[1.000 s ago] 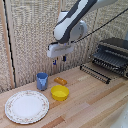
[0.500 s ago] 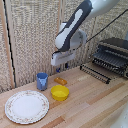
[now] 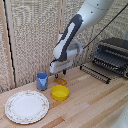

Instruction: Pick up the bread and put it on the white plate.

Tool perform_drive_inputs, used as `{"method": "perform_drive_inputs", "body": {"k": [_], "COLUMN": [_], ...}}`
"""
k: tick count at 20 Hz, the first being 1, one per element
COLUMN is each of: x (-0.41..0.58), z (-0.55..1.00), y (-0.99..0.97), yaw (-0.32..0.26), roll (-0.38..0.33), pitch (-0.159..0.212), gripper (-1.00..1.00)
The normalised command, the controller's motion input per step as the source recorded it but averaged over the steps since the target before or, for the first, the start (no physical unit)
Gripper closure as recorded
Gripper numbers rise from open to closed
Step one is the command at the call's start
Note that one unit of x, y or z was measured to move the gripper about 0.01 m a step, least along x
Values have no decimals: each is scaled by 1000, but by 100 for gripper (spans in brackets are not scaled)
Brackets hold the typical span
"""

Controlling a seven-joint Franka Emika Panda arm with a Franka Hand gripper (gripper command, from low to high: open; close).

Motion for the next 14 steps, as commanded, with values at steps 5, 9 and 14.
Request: {"method": "perform_drive_inputs", "body": {"k": [5, 9, 14], "x": [157, 259, 270], "z": [-223, -122, -75], "y": [-261, -100, -2], "yaw": [53, 53, 30], "roll": [-4, -21, -23], "pitch": [33, 43, 31], "gripper": [-100, -100, 100]}}
